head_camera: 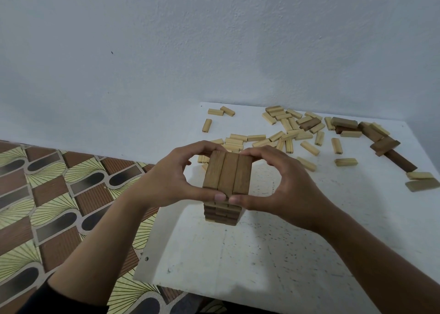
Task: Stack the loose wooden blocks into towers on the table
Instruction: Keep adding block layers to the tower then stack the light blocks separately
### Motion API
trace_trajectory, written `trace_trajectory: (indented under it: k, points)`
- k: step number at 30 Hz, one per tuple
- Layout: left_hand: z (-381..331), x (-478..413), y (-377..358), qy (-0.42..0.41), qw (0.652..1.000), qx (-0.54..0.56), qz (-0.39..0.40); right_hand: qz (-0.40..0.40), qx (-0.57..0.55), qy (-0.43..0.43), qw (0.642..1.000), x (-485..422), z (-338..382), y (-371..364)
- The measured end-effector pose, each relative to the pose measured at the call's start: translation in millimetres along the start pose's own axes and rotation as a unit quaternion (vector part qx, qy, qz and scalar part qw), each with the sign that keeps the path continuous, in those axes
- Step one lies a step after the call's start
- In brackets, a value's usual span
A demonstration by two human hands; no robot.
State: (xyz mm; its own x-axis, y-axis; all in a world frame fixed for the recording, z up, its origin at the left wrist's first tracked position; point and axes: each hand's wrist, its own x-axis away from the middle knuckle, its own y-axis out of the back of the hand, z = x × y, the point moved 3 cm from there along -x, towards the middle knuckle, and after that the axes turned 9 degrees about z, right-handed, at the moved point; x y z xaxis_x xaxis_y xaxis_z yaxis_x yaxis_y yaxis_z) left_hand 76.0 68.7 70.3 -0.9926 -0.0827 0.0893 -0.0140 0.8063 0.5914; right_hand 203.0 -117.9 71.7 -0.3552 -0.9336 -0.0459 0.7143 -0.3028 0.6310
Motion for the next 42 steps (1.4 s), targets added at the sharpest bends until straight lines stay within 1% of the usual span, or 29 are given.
trace_trajectory:
  k: [5,8,12,15,17,20,24,27,33,36,38,40,42]
  points:
    - [0,2,0,0.001,1.000,-0.002,0.005,-0.005,0.007,0.003,1.000,2,-2,0]
    - [-4,3,2,-0.006,1.000,0.013,-0.012,-0.011,-0.003,0.004,1.000,2,-4,1]
    - [-15,1,6,-0.030,0.997,0.037,-0.058,-0.053,-0.035,0.012,0.998,-3,-2,9]
    - [-28,-1,9,-0.047,0.989,0.080,-0.116,-0.100,-0.065,0.023,0.993,-8,0,17]
    - [-40,-4,12,-0.055,0.982,0.089,-0.155,-0.122,-0.086,0.029,0.988,-9,2,21]
    - [-59,-8,15,-0.084,0.976,0.071,-0.187,-0.151,-0.095,0.040,0.983,-8,2,26]
    - [-79,-14,14,-0.101,0.977,0.002,-0.190,-0.166,-0.098,0.045,0.980,-6,0,31]
    - [-84,-17,14,-0.096,0.976,0.006,-0.193,-0.163,-0.108,0.045,0.980,-4,-2,34]
    - [-62,-4,15,-0.069,0.975,0.073,-0.199,-0.151,-0.128,0.001,0.980,5,-27,30]
    - [-40,4,15,-0.054,0.971,0.091,-0.213,-0.148,-0.136,-0.009,0.980,7,-38,26]
    - [-17,4,14,-0.030,0.969,0.109,-0.221,-0.143,-0.144,-0.019,0.979,6,-48,24]
    - [16,-1,10,0.004,0.972,0.095,-0.213,-0.140,-0.132,-0.031,0.981,2,-63,19]
    - [51,-7,2,0.035,0.980,0.034,-0.191,-0.131,-0.088,-0.041,0.987,-6,-77,12]
